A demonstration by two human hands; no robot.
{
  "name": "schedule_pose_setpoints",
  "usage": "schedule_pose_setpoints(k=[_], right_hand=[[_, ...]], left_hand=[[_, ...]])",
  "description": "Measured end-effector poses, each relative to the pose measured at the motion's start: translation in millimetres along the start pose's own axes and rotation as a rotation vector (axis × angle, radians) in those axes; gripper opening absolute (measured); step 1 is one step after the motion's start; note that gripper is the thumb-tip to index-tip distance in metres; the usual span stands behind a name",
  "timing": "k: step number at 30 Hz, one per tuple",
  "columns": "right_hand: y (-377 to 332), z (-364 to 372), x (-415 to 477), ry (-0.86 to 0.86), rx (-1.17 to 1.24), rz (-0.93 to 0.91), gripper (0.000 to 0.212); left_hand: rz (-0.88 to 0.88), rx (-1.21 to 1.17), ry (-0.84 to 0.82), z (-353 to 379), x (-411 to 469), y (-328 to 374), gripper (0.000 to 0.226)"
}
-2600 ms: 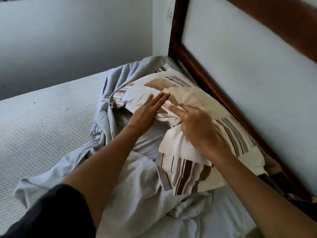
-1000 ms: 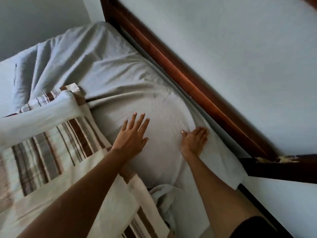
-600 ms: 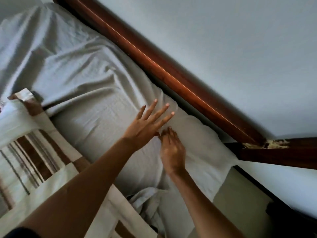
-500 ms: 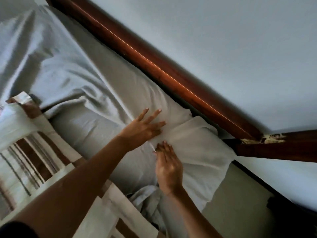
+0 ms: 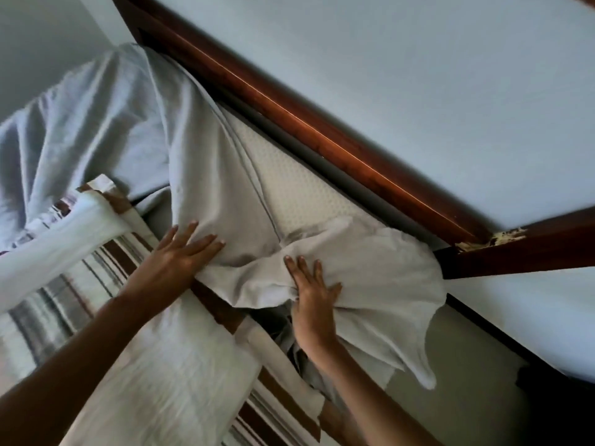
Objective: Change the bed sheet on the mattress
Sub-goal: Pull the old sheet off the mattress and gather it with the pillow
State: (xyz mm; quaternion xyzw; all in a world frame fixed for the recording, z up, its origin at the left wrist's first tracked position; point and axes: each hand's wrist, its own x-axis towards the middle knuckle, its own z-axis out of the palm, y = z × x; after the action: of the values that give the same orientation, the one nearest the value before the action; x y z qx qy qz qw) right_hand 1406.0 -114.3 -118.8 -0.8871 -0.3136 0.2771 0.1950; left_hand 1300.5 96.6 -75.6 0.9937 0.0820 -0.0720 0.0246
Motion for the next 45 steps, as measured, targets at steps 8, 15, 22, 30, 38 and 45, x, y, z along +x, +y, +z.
schedule_pose_setpoints(k=[8, 15, 22, 30, 38, 45], right_hand=[[-75.8, 20.1, -0.5, -0.488, 0.389, -0.168, 0.067], [-106.5, -24.4, 80.0, -0.236, 0.205, -0.205, 0.082], [-187.7, 52.2, 211.6, -0.154, -0.054, -0.161, 0.093], [-184.9, 35.7, 159.2, 0.011, 0.052, -0.346, 0.038], [-141.2, -6.1, 54.0, -0.284, -0.217, -0.673, 0.022], [-209.7, -26.3, 143.6, -0.024, 0.052, -0.530, 0.052]], left_hand=[[-0.175, -0.131, -0.346, -3.5, -22.5, -6.0, 0.109], [-0.420, -0.191, -0.102, 4.8, -23.6, -17.1, 0.106], [-0.647, -0.212, 0.092, 16.7, -17.6, -68.4, 0.101], [-0.577, -0.256, 0.093, 20.5, -7.2, -121.2, 0.092], [-0.266, -0.074, 0.079, 3.8, 27.9, -143.3, 0.057], [-0.457, -0.119, 0.260, 26.6, -9.9, -101.8, 0.044]])
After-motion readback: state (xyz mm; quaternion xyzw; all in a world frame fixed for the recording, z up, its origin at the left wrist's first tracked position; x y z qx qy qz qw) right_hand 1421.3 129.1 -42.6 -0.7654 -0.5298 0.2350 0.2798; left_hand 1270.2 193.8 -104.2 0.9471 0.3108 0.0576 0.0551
